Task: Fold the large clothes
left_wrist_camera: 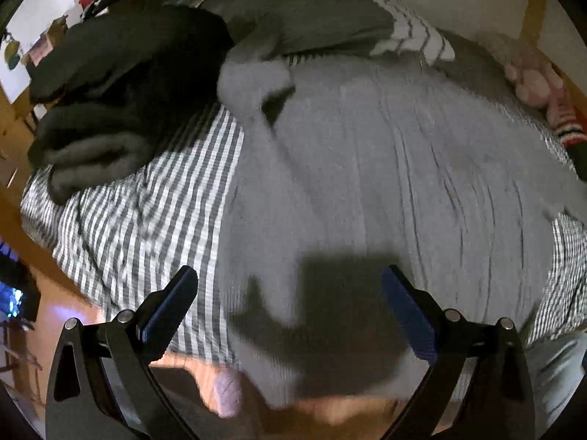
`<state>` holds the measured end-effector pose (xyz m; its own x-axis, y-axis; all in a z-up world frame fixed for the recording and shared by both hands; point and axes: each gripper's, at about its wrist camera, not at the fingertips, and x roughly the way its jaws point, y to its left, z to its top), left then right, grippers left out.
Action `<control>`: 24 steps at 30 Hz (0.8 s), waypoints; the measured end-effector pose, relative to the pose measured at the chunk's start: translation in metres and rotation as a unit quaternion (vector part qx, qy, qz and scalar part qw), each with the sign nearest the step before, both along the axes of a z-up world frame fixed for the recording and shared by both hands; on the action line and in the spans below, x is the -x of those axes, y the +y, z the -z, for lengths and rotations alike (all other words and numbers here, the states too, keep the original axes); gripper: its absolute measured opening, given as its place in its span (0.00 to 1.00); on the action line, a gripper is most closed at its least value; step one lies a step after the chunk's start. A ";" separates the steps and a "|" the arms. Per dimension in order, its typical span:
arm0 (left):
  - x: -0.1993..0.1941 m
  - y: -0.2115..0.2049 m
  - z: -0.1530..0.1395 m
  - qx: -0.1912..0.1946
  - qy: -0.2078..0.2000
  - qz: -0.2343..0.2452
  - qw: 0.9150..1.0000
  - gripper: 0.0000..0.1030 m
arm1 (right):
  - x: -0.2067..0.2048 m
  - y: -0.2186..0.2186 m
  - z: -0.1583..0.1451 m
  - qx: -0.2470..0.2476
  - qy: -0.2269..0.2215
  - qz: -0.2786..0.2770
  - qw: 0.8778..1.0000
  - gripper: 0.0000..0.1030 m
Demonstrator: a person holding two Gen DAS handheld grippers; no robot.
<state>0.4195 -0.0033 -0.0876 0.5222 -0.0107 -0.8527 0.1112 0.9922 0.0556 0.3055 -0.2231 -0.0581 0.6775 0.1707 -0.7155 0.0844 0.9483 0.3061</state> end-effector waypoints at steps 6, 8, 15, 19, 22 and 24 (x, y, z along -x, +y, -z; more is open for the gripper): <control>-0.093 -0.011 0.006 -0.062 -0.055 0.012 0.996 0.95 | -0.024 -0.003 0.000 0.007 0.004 -0.001 1.000 0.97; -0.131 -0.012 0.014 -0.111 -0.060 -0.003 0.992 0.95 | -0.027 -0.006 0.001 0.004 0.004 -0.001 1.000 0.97; -0.228 0.001 0.039 0.020 -0.013 0.024 0.999 0.95 | -0.054 -0.011 0.017 0.009 0.023 -0.005 1.000 0.97; -0.253 -0.017 0.071 -0.010 0.019 0.059 0.998 0.95 | -0.082 -0.010 0.022 -0.002 0.026 -0.012 1.000 0.97; -0.258 -0.011 0.082 0.012 0.008 0.071 0.997 0.96 | -0.111 -0.006 0.016 -0.002 0.011 -0.020 1.000 0.98; -0.260 -0.012 0.083 0.015 0.009 0.077 0.997 0.96 | -0.141 -0.002 0.005 -0.007 -0.011 -0.032 0.999 0.98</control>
<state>0.6790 -0.0150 -0.1702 0.4979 -0.1148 -0.8596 0.2631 0.9645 0.0236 0.4461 -0.2251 -0.0629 0.6802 0.2242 -0.6979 0.0161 0.9473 0.3200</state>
